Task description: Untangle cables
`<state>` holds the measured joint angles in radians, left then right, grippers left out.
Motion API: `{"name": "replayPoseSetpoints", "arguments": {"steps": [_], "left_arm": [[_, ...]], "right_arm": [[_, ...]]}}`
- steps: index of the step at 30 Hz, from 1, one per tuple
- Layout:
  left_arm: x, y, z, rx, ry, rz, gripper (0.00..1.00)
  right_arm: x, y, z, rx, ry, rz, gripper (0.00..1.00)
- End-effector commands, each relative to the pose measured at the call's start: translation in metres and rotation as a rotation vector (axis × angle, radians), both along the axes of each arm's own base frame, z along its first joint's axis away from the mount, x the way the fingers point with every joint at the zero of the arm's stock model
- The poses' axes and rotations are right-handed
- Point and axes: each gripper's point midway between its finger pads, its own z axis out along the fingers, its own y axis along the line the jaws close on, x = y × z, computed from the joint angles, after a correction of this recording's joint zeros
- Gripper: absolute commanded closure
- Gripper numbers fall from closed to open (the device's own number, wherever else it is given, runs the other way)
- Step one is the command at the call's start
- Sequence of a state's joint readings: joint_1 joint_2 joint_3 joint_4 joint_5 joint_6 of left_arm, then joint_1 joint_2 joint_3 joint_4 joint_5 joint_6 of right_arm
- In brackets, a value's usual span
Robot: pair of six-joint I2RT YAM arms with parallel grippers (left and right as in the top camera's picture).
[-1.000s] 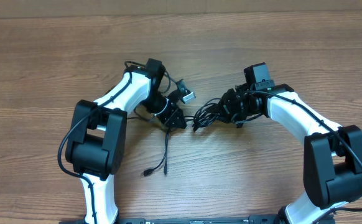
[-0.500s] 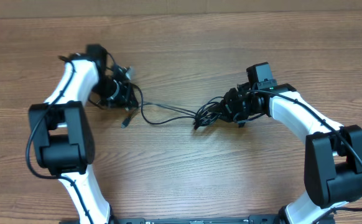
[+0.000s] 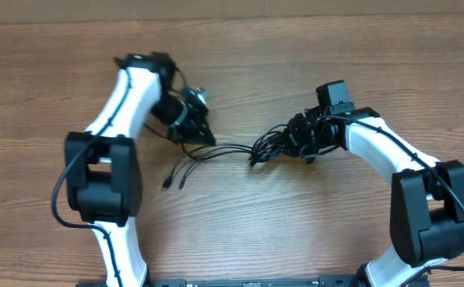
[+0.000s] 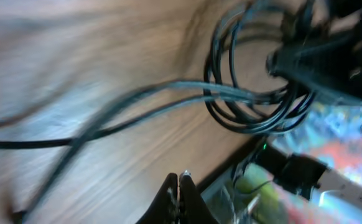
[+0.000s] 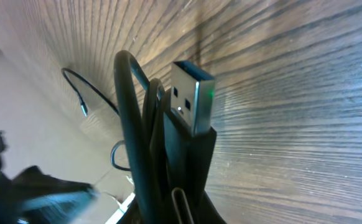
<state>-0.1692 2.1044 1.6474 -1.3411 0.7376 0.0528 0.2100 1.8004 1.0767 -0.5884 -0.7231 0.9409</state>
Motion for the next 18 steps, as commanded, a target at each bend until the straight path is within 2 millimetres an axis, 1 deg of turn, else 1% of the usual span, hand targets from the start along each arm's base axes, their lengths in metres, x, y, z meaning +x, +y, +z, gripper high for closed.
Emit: {"name": "replayPoseSetpoints", "arguments": {"steps": [1,2,3,4,5,6,7,8,9,10,14,16,18], "left_arm": [[-0.039,-0.027,-0.03,0.04,0.062,-0.087,0.96],[-0.041,-0.019,-0.046,0.157,0.067,-0.078,0.96],[-0.039,-0.003,-0.061,0.312,0.065,-0.043,0.96],[-0.035,0.015,-0.07,0.454,0.059,0.002,0.96],[-0.031,0.032,-0.076,0.57,0.048,0.042,0.96],[-0.027,0.043,-0.078,0.64,0.033,0.066,0.96],[-0.023,0.053,-0.08,0.689,0.017,0.084,0.96],[-0.012,0.068,-0.082,0.735,-0.018,0.113,0.96],[-0.005,0.074,-0.083,0.734,-0.03,0.14,0.96],[0.006,0.083,-0.085,0.724,-0.049,0.185,0.96],[0.04,0.107,-0.087,0.695,-0.103,0.348,0.95],[0.053,0.108,-0.087,0.664,-0.138,0.381,0.95],[0.06,0.105,-0.087,0.645,-0.163,0.389,0.96]], "right_arm": [[0.002,-0.002,0.001,-0.008,-0.016,0.002,0.95],[0.002,-0.002,0.001,-0.007,-0.016,0.002,0.95],[0.002,-0.002,0.001,-0.008,-0.014,0.002,0.95],[0.001,-0.002,0.001,-0.009,-0.012,0.002,0.95],[0.001,-0.002,0.001,-0.009,-0.012,0.004,0.95],[0.001,-0.002,0.001,-0.011,-0.011,0.004,0.95],[0.0,-0.003,0.0,-0.018,-0.009,0.003,0.95],[0.0,-0.005,-0.003,-0.034,-0.004,-0.003,0.94],[0.0,-0.006,-0.004,-0.043,-0.003,-0.005,0.93],[0.0,-0.007,-0.004,-0.044,-0.002,-0.005,0.93],[0.0,-0.007,-0.004,-0.045,-0.003,-0.006,0.92],[0.0,-0.007,-0.004,-0.044,-0.003,-0.006,0.92],[0.0,-0.007,-0.004,-0.044,-0.003,-0.006,0.92]]}}
